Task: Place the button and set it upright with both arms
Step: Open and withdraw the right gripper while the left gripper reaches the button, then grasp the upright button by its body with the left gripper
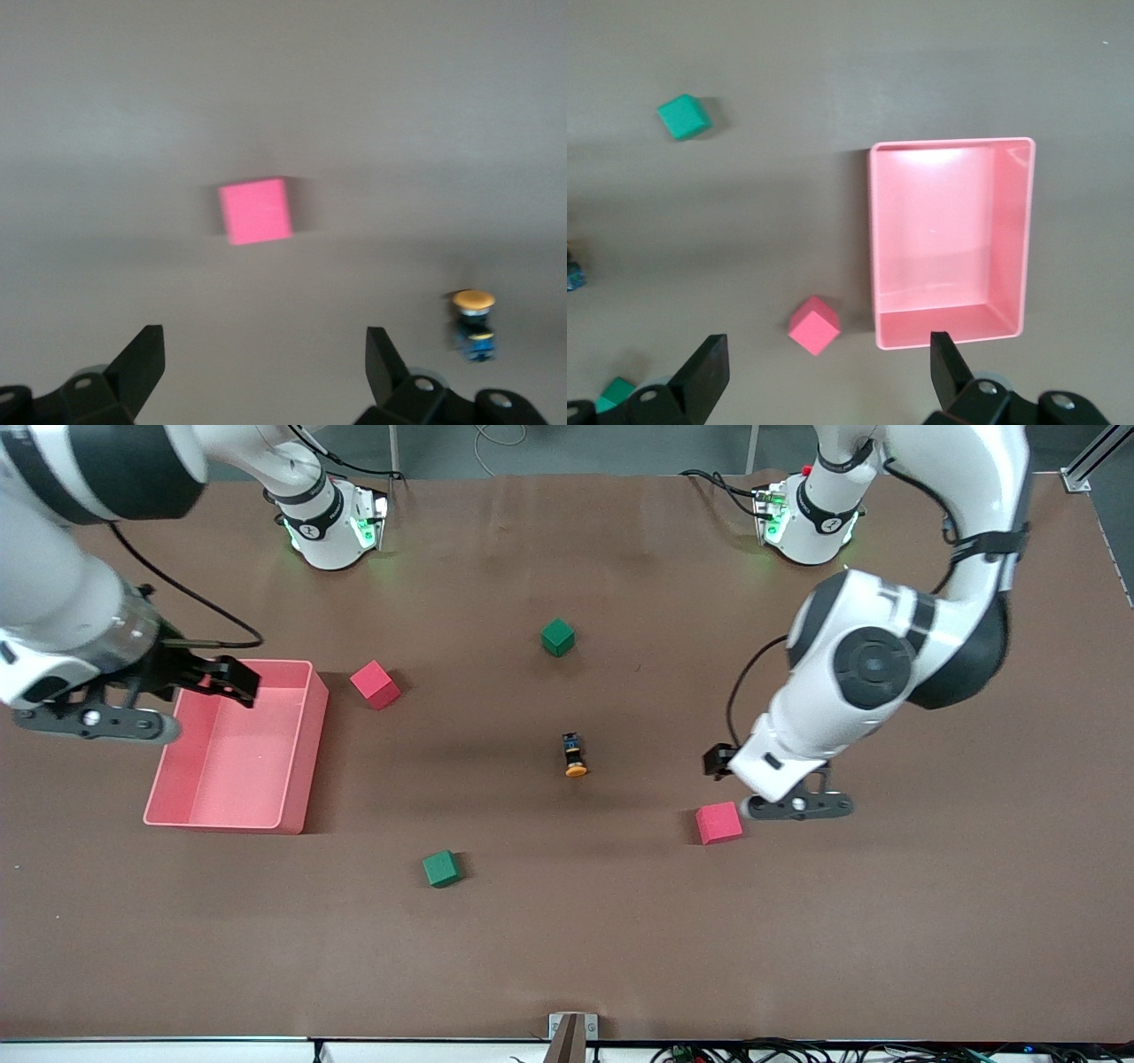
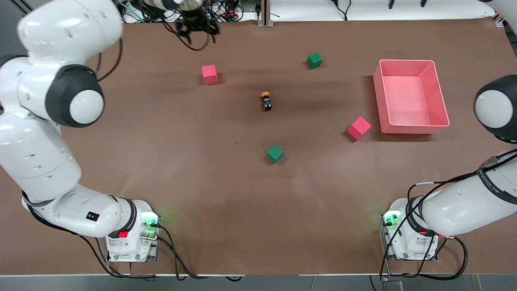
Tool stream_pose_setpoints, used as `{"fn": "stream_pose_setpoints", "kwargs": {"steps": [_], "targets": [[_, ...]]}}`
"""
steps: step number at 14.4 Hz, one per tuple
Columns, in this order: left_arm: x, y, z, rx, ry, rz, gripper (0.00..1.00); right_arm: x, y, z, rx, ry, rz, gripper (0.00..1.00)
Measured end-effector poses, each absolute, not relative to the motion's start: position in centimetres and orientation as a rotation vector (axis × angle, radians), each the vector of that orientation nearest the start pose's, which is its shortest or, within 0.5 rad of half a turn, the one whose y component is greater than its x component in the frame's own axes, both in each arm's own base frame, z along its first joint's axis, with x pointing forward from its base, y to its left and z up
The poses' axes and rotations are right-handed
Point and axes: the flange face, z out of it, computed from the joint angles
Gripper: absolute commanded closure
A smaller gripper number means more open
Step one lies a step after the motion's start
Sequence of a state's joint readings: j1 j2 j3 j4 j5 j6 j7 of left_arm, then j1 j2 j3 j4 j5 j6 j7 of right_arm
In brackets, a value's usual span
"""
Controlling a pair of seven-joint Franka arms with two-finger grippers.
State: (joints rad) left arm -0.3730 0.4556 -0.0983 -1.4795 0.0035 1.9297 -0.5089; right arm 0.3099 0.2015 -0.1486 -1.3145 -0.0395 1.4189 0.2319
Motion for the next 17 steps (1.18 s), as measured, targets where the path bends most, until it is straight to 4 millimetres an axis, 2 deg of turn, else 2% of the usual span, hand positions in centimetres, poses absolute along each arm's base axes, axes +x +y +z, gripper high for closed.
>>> {"fn": "stream_pose_setpoints", "kwargs": {"steps": [2,5,7,9,13,15,17], "targets": [[60.4,-34.4,38.5,-3.157,-0.126,0.054,0.00,58.3,7.5,62.6,-3.212,0.146,0.117,0.00],[58.0,-39.6,33.8,-3.134,-0.193,0.085,0.00,57.0,5.3,64.2,-3.199,0.154,0.084,0.00],[56.6,-42.7,31.1,-3.144,-0.221,0.069,0.00,56.5,3.9,64.8,-3.194,0.124,0.067,0.00],[55.4,-45.3,29.0,-3.165,-0.249,0.037,0.00,56.6,1.6,64.6,-3.192,0.111,0.068,0.00],[53.0,-49.5,25.6,-3.213,-0.254,-0.021,0.00,56.7,-3.3,63.8,-3.159,0.083,0.078,0.00],[52.1,-50.8,24.2,-3.229,-0.260,-0.040,0.00,56.4,-4.8,63.6,-3.123,0.067,0.047,0.00],[51.7,-51.6,22.6,-3.230,-0.260,-0.038,0.00,55.7,-5.3,63.4,-3.113,0.055,0.028,0.00]]}}
